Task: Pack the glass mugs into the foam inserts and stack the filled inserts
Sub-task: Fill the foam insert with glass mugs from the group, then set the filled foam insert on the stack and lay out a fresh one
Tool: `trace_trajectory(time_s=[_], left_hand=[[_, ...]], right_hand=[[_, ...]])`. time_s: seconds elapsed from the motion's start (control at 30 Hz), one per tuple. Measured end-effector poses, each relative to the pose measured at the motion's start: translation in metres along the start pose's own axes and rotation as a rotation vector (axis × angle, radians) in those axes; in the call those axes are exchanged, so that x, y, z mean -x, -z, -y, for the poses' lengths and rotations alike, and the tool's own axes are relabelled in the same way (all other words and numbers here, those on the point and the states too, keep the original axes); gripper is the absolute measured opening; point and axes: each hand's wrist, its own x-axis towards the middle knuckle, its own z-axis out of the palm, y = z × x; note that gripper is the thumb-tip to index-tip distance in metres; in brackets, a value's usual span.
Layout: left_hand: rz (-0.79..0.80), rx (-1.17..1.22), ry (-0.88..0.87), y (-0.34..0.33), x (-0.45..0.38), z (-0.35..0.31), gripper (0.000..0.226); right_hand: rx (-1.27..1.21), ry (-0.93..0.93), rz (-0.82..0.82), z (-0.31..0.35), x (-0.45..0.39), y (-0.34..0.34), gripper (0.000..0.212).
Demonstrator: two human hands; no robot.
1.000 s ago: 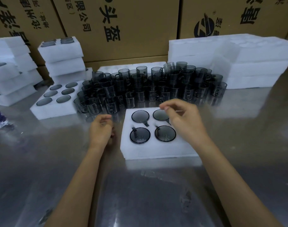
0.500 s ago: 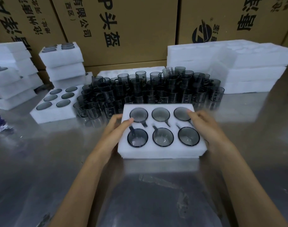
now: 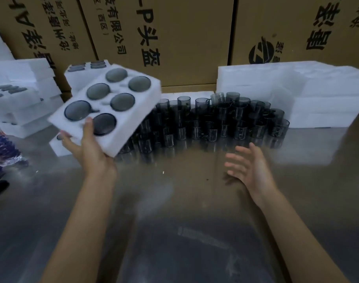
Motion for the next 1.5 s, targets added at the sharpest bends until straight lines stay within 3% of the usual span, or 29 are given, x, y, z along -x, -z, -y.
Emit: trace_trajectory(time_s=[0.1,0.2,0.27,0.5,0.8,1.0,1.33,1.5], left_hand=[[-0.243,0.089,0.087,-0.002,-0.037,-0.003,0.043],[-0.393,0.102,0.158,0.010,-0.074,0.001,0.070],[-0.481,-0.012,0.153,0.019,-0.091,0.010,0.082],[-0.402,-0.371,-0.009,0.001,-0.110,0.038,0.105],[-0.597,-0.442,-0.041,-0.012,-0.130,0.064,0.091],[-0.698,-0.645,0.012,-0.028,-0.145,0.075,0.091],[-0.596,-0.820,0.170,-0.013,-0.163,0.061,0.099],[-0.480,-0.810,0.182,-0.001,-0.150,0.062,0.084]], right_hand=[[0.012,-0.011,0.021,-0.001,-0.005,0.001,0.046],[0.053,-0.027,0.051,-0.002,-0.008,-0.002,0.050],[0.051,-0.039,0.055,-0.002,-0.010,-0.003,0.052],[0.073,-0.030,0.090,-0.003,-0.010,-0.002,0.055],[0.170,-0.015,0.092,-0.006,-0.010,-0.005,0.055],[0.159,-0.025,0.094,-0.004,-0.009,-0.006,0.055],[0.188,-0.027,0.095,-0.002,-0.005,-0.010,0.054],[0.216,-0.017,0.067,-0.001,-0.003,-0.013,0.049]])
